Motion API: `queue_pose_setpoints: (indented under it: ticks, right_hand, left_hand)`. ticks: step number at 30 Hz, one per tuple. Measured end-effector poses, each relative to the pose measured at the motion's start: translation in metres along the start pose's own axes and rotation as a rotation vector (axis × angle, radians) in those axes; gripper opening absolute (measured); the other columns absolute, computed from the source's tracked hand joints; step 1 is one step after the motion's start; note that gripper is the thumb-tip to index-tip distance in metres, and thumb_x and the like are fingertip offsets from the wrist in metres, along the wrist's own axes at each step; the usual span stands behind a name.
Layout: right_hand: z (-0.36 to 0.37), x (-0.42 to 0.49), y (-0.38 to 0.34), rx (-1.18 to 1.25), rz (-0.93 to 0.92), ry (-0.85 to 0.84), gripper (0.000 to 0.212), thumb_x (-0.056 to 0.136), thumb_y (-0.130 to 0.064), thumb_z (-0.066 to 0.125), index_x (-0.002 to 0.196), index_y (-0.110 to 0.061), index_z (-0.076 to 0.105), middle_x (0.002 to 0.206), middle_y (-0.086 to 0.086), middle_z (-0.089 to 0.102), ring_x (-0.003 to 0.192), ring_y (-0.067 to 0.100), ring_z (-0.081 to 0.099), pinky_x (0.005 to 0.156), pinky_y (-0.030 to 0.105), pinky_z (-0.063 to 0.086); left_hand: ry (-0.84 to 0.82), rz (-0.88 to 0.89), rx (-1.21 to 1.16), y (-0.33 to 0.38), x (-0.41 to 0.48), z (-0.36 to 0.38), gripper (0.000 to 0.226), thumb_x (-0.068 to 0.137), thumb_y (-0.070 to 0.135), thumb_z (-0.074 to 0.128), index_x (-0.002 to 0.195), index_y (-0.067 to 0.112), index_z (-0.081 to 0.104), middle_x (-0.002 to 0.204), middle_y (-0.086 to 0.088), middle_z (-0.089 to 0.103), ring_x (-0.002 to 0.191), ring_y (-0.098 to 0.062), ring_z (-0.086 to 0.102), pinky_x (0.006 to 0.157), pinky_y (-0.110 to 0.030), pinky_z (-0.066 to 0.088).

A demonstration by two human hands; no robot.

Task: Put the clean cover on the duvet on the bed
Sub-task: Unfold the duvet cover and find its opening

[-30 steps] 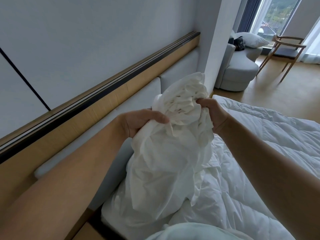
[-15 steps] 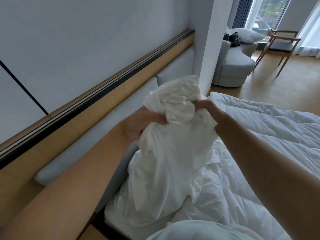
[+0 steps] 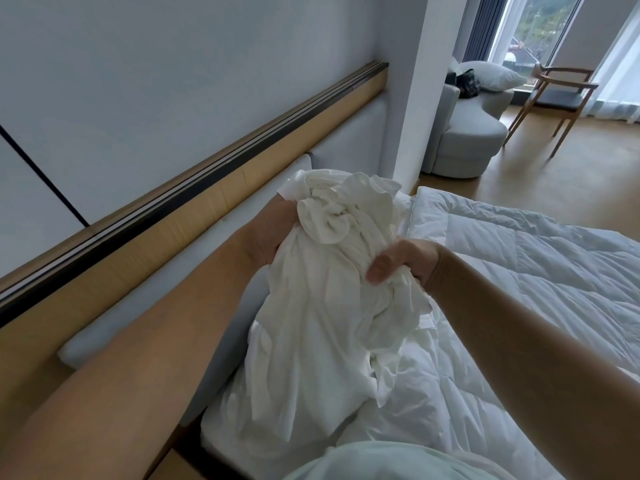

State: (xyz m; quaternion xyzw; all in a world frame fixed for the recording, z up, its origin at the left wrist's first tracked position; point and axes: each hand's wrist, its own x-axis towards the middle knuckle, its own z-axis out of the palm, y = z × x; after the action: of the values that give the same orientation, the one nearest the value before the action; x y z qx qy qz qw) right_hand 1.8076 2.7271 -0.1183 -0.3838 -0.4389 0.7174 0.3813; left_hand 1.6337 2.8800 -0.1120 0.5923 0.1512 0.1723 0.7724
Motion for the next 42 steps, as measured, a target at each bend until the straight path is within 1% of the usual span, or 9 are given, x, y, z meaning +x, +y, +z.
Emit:
queue_pose_setpoints:
  ticks: [4,8,12,21,24,28,34,38,42]
  right_hand:
    - [-0.013,-0.003,0.0,0.106,-0.058,0.166,0.058,0.054,-0.005,0.068,0.112,0.003,0.064,0.101,0.023,0.064,0.084,0.037,0.066,0.074,0.046,0.06]
    - [-0.024,0.003,-0.003,0.236,-0.25,0.314,0.038,0.07,-0.008,0.05,0.094,-0.011,0.08,0.092,0.01,0.073,0.082,0.024,0.071,0.079,0.037,0.059]
    - [-0.025,0.015,-0.001,0.256,-0.284,0.407,0.03,0.073,-0.017,0.051,0.078,-0.016,0.081,0.077,0.005,0.072,0.07,0.019,0.071,0.066,0.03,0.06]
    - [-0.033,0.016,-0.009,0.222,-0.299,0.507,0.024,0.074,-0.018,0.054,0.081,-0.016,0.078,0.074,0.004,0.07,0.066,0.019,0.07,0.06,0.028,0.058]
    - [-0.032,0.013,-0.006,0.173,-0.229,0.486,0.028,0.073,-0.021,0.056,0.096,-0.012,0.07,0.078,0.006,0.071,0.07,0.021,0.07,0.062,0.03,0.059]
    - [-0.03,0.014,0.0,0.145,-0.19,0.41,0.032,0.073,-0.019,0.055,0.102,-0.009,0.064,0.084,0.009,0.067,0.074,0.022,0.066,0.069,0.035,0.055]
    - [-0.036,0.011,-0.004,0.081,-0.173,0.397,0.036,0.073,-0.016,0.058,0.108,-0.01,0.067,0.088,0.008,0.075,0.078,0.023,0.074,0.065,0.034,0.061]
    - [-0.04,0.009,-0.002,0.006,-0.164,0.444,0.037,0.072,-0.016,0.062,0.108,-0.007,0.069,0.096,0.014,0.071,0.083,0.027,0.07,0.078,0.042,0.058]
    - [-0.041,0.009,0.0,0.014,-0.147,0.44,0.033,0.072,-0.017,0.064,0.104,-0.007,0.069,0.09,0.012,0.071,0.076,0.024,0.071,0.069,0.037,0.061]
  left_hand:
    - [0.004,-0.044,-0.015,0.001,-0.009,-0.012,0.029,0.072,0.025,0.071,0.098,0.021,0.082,0.101,-0.007,0.077,0.094,-0.021,0.074,0.077,-0.033,0.06]
    - [-0.087,-0.276,0.054,-0.001,-0.02,-0.009,0.059,0.072,0.018,0.077,0.13,0.011,0.067,0.131,-0.019,0.066,0.119,-0.038,0.064,0.094,-0.047,0.056]
    - [-0.256,-0.449,0.174,-0.004,-0.026,0.013,0.056,0.065,0.003,0.082,0.119,0.015,0.07,0.119,-0.016,0.072,0.11,-0.036,0.069,0.082,-0.046,0.06]
    - [-0.035,-0.327,-0.041,-0.014,-0.024,0.02,0.045,0.059,0.001,0.061,0.099,0.009,0.08,0.103,-0.016,0.073,0.094,-0.035,0.07,0.08,-0.046,0.061]
    - [-0.163,-0.345,-0.134,-0.014,-0.029,0.013,0.044,0.06,0.009,0.075,0.103,0.013,0.081,0.104,-0.014,0.074,0.094,-0.03,0.073,0.079,-0.043,0.061]
    - [-0.296,-0.43,0.094,-0.004,-0.029,0.004,0.041,0.07,0.007,0.076,0.109,0.018,0.079,0.11,-0.013,0.074,0.101,-0.032,0.073,0.078,-0.042,0.061]
    - [-0.211,-0.39,0.113,0.007,-0.029,-0.004,0.057,0.065,0.02,0.095,0.118,0.021,0.076,0.124,-0.011,0.071,0.117,-0.033,0.067,0.088,-0.046,0.058]
    - [-0.203,-0.372,0.078,0.007,-0.028,-0.009,0.072,0.061,0.024,0.098,0.126,0.018,0.07,0.128,-0.013,0.069,0.118,-0.035,0.066,0.087,-0.048,0.059]
    - [-0.32,-0.474,0.242,0.011,-0.025,-0.007,0.072,0.058,0.016,0.099,0.124,0.02,0.07,0.128,-0.016,0.068,0.119,-0.039,0.065,0.086,-0.05,0.059]
